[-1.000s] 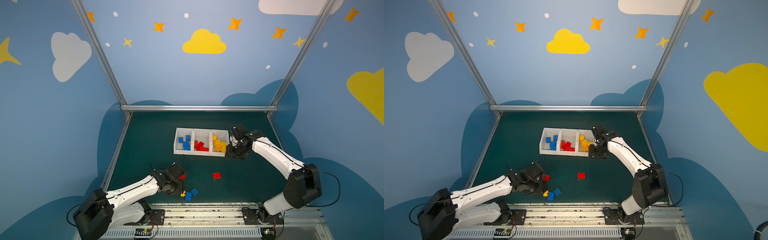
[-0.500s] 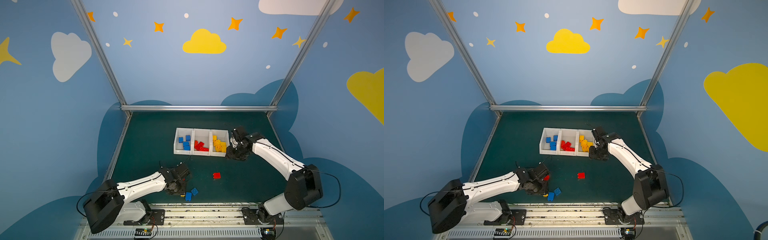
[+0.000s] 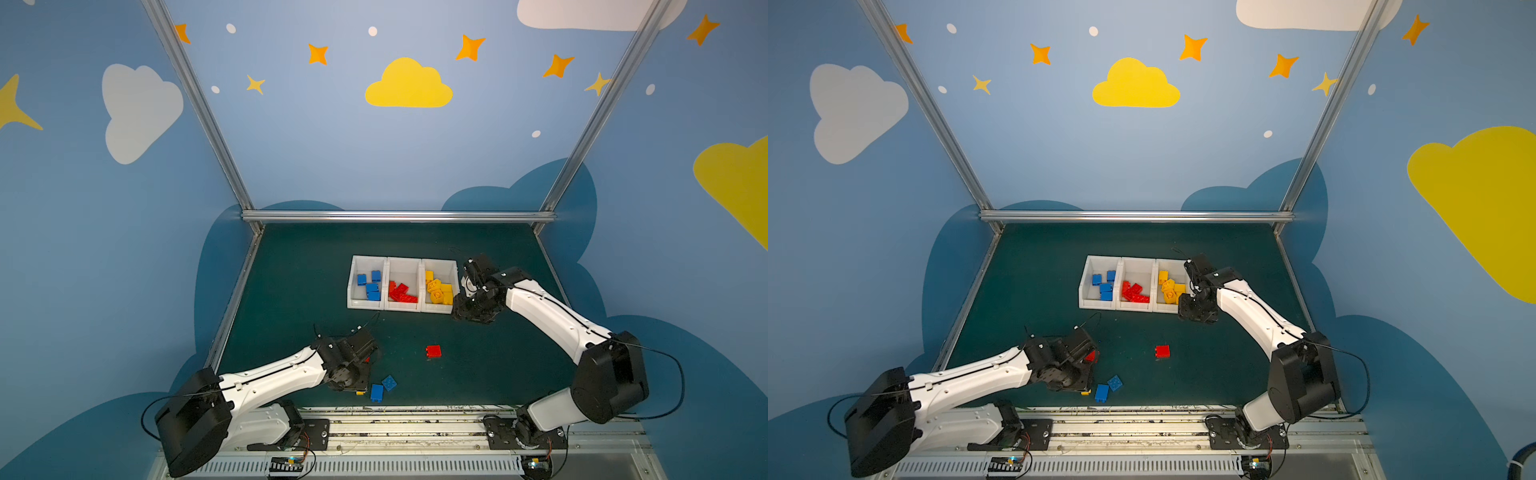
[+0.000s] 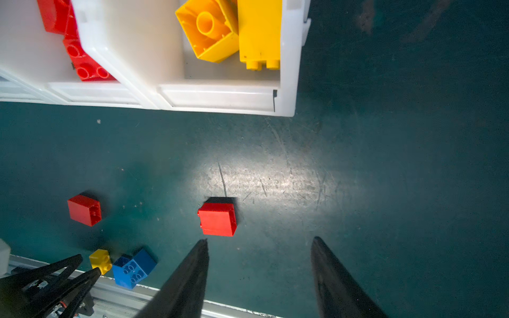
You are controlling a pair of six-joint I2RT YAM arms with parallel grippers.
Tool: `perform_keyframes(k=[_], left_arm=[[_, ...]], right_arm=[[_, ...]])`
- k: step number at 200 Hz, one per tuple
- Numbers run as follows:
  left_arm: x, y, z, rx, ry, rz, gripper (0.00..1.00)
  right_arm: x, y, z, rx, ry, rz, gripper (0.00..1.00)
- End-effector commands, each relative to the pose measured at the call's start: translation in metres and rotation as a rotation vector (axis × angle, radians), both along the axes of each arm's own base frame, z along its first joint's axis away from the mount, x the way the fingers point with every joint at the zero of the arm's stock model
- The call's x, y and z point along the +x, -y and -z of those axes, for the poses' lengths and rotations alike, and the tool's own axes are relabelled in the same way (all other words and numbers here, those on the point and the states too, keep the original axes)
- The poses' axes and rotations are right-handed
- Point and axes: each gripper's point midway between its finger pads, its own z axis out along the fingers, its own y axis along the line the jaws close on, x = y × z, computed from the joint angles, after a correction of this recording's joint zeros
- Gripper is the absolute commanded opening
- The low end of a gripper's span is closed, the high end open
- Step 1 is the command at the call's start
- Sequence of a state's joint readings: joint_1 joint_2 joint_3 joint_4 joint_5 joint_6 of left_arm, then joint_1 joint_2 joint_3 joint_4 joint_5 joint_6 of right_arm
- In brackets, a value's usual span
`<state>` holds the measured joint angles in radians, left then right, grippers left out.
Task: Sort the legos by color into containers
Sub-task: 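Withdraw the right gripper while the left gripper grasps a yellow brick from the pile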
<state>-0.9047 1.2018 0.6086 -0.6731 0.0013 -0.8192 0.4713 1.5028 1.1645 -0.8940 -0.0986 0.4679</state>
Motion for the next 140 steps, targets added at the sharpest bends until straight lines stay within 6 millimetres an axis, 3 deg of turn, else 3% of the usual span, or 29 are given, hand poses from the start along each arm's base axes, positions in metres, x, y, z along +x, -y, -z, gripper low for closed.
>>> perform_keyframes(k=[1, 60, 99, 140], left_arm=[[-0.004, 0.008, 0.002, -0.013, -0.025, 0.012, 0.52], [-0.009, -0.005, 0.019, 0.085, -0.054, -0.031, 0.45], [-0.008, -0.009, 0.023, 0.115, -0.048, -0.032, 0.35], [0.001, -0.001, 0.012, 0.086, -0.005, -0.023, 0.29]], right_arm=[[-0.004, -0.001, -0.005, 0.017, 0.011, 0.004, 0.60], [-0.010, 0.001, -0.001, 0.019, 0.009, 0.011, 0.60], [-0.012, 0.003, 0.001, 0.020, 0.007, 0.015, 0.59], [-0.013, 0.002, -0.005, 0.037, 0.019, 0.013, 0.58]])
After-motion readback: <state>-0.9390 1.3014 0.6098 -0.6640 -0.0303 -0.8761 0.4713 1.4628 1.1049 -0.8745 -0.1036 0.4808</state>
